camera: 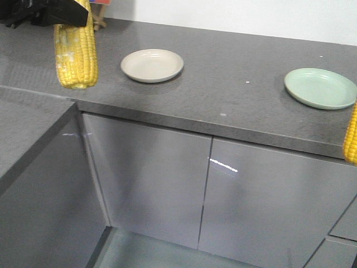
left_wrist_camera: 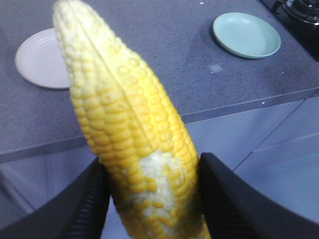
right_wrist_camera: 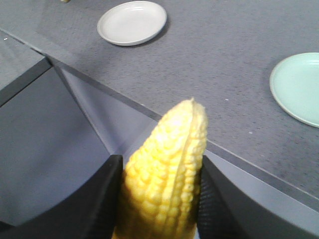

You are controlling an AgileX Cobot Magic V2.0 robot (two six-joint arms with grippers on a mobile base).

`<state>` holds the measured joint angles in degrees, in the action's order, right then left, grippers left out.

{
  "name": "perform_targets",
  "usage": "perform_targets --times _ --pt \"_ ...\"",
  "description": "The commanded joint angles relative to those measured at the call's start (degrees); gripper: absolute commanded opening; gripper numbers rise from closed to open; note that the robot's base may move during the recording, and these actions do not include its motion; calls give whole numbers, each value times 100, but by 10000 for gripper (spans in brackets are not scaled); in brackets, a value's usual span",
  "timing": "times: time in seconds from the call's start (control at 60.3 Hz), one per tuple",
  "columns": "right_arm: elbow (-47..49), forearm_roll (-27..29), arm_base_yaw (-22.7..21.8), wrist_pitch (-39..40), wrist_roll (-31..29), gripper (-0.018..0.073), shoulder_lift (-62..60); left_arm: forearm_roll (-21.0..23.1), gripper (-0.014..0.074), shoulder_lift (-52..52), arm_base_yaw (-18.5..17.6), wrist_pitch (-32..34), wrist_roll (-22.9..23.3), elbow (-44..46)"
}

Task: Distribute corn equally
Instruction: 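Drive the base to the other counter holding a cob in each gripper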

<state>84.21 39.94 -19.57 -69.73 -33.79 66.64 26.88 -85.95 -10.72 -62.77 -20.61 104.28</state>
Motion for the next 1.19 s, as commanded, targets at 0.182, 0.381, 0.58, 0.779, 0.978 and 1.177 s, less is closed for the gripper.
perform_targets --times 0.182,0.381,0.58,0.779,0.978,1.177 --pt "134 239 -42 272 -24 123 -71 210 66 206 8 299 31 149" --pt "134 239 -42 267 -24 123 -68 210 66 206 8 299 31 149" --pt "134 239 -42 228 -24 123 -68 210 66 206 8 299 31 149" --pt "134 239 -42 228 -24 123 -68 210 66 206 8 299 31 149" --pt "134 239 -42 228 -24 123 -68 210 66 206 8 299 31 149" --pt "134 239 -42 228 -24 123 -68 210 66 206 8 299 31 149"
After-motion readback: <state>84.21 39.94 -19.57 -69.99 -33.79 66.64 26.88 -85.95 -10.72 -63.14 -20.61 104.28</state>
